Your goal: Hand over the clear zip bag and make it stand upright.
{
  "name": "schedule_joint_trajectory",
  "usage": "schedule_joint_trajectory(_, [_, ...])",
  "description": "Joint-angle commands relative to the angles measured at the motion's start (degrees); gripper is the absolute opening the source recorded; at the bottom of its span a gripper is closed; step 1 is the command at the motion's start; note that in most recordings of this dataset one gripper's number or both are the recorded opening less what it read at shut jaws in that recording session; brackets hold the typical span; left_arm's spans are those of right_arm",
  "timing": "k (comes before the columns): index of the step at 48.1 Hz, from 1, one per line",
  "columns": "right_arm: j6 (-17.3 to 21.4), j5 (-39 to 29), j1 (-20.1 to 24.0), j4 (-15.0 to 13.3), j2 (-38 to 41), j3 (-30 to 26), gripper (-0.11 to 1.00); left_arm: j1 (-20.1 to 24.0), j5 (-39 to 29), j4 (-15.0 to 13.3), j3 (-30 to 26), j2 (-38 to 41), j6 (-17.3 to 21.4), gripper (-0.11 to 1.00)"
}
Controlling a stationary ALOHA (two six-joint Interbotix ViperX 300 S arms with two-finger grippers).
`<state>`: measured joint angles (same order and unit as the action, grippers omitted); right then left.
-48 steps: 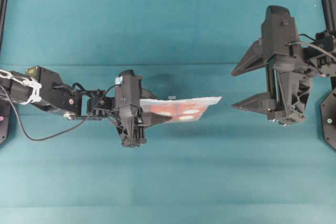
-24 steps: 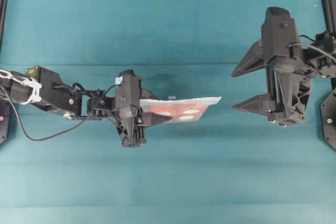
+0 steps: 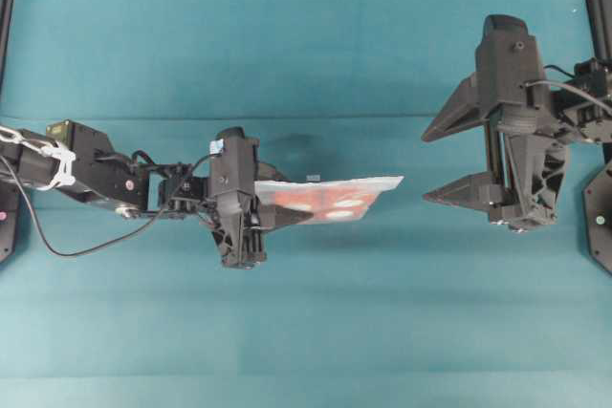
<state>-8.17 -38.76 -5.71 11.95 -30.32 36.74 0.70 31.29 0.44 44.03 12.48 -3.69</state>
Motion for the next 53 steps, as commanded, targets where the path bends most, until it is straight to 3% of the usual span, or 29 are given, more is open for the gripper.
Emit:
schedule_joint_trajectory(1, [0.4, 0.4, 0.2, 0.2, -0.6, -0.5, 0.90, -0.1, 0.2, 0.1, -0.2, -0.6, 0.1, 0.24])
schedule_joint_trajectory(53, [0.4, 1.2, 1.0, 0.2, -0.6, -0.4, 0.90, 0.0, -1.8, 0.1, -0.4, -0.6, 0.1, 0.24])
